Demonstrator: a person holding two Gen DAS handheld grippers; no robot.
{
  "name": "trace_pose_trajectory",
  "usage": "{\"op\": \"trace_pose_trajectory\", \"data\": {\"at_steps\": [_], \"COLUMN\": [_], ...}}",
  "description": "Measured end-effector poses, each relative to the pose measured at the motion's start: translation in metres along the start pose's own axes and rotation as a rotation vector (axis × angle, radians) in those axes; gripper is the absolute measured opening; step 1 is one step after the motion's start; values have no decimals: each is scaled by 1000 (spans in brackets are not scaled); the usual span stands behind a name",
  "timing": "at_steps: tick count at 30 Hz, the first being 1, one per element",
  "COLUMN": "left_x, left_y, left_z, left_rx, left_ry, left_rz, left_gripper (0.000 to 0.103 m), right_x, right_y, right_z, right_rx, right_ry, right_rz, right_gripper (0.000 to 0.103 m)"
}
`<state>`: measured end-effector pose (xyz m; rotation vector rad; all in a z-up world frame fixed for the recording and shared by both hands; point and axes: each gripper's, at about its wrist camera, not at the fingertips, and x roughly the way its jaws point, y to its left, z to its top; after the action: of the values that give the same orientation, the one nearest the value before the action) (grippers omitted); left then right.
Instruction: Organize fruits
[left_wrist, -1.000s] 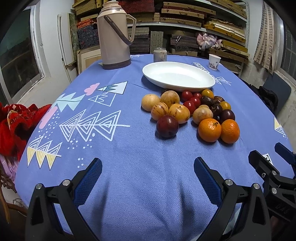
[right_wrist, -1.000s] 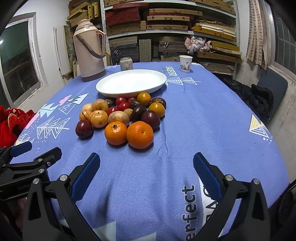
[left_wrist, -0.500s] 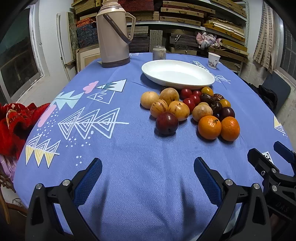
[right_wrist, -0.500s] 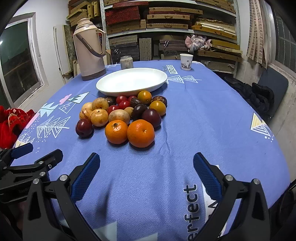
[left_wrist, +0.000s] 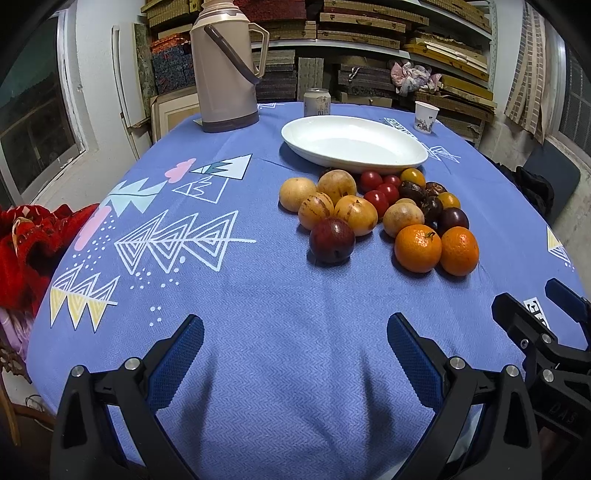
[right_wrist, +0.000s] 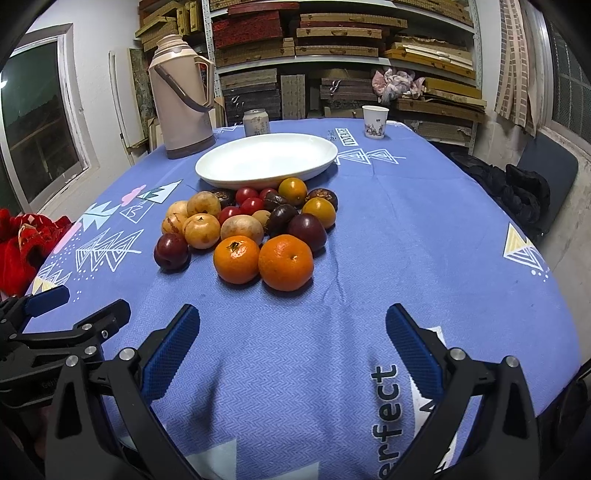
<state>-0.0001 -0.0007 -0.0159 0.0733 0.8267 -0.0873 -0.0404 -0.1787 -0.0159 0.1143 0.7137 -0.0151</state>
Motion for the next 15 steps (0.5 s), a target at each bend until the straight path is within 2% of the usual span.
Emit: {"op": "trace_pose_trajectory", "data": {"at_steps": [15], "left_x": [2], "left_y": [0], "left_z": [-3], "left_rx": [5], "left_ry": [10], "left_rz": [1], "left_gripper": [100], "right_x": [1], "right_y": [0], "right_z": [-1], "right_rx": [-5], "right_ry": [5], "right_rz": [4], "right_gripper": [99]}}
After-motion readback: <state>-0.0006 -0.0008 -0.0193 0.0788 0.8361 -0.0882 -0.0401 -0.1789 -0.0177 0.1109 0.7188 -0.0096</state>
